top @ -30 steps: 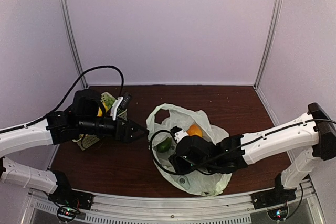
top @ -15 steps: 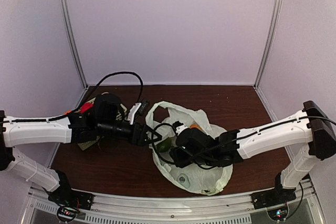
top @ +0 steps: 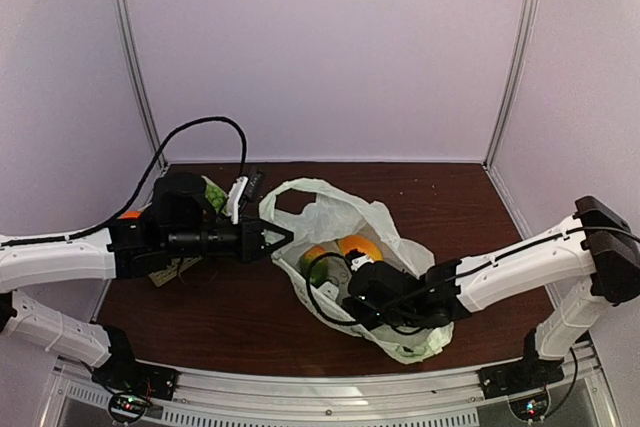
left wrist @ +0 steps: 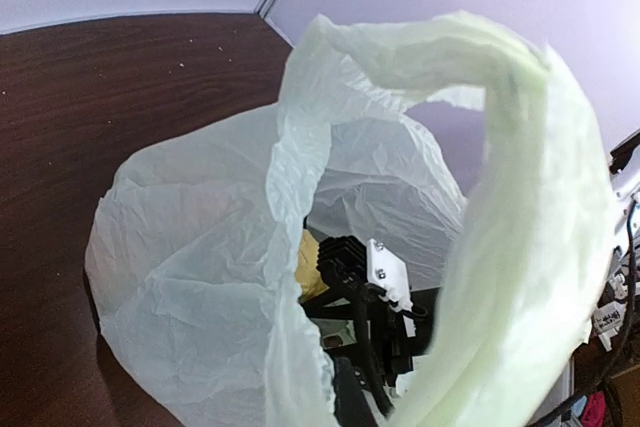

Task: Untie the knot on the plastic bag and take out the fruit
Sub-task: Reach into the gripper in the takeout bag, then pick up the fake fruit from the takeout bag.

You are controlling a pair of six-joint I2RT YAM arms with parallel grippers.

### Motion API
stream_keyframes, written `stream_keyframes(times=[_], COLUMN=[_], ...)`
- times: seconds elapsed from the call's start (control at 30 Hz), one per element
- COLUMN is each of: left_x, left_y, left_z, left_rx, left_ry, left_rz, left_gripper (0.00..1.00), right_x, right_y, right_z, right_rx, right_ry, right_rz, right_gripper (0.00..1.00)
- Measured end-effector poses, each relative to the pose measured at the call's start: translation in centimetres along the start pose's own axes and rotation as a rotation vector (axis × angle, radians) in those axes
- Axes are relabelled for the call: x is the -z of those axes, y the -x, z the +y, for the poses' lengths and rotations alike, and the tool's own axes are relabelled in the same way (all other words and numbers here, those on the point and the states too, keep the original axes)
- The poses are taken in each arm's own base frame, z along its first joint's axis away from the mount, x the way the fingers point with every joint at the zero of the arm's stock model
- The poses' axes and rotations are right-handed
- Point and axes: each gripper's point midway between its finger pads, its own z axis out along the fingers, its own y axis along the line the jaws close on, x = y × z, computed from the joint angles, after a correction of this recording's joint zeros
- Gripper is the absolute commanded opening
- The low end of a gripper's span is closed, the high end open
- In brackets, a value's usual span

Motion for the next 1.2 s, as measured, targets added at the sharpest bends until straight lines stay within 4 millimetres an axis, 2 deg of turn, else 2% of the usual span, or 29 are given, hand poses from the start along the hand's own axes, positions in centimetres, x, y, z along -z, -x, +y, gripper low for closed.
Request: stream_keyframes(times=[0.1,0.23,0.37,0.47,0.57,0.67,0.87,1.2], left_x=[0.5,-0.1,-0.8,-1.0,-0.7,0.1,1.4,1.5], left_y=[-0.1,-1.5,-3.2,-4.0,-4.1,-3.5,-2.6,-3.7], left_z=[-0.7,-1.8,-1.9,-1.4,-0.8,-0.4,0.0,1.3], left_rx=[-0.009,-0.008,0.008,0.022,0.033,0.041,0.056,0.076], left_ry=[0.000,-0.009,-0.002,0.023,0.053,0.078,0.104,0.152], left_rz=[-0.027,-0.014,0.001,0.006,-0.014,-0.055,-0.110,-0.086], left_gripper=[0.00,0.00,0.00,0.00,0.00,0.00,0.00,0.00], right_x=[0.2,1.1,1.6,1.3,0.2,-1.2,-4.0,-8.1], right_y=[-1.0,-0.3,2.0,4.5,6.5,7.3,7.5,6.8], right_z=[-1.2,-1.4,-0.4,1.0,2.7,3.6,4.2,3.7], right_rx=[-0.016,-0.036,-0.055,-0.071,-0.071,-0.056,-0.033,0.013], right_ry=[-0.019,-0.008,0.019,0.053,0.087,0.101,0.093,0.049], right_rz=[0.018,-0.001,-0.043,-0.084,-0.115,-0.122,-0.122,-0.113], right_gripper=[0.57,0.62,0.67,0.71,0.74,0.75,0.78,0.80])
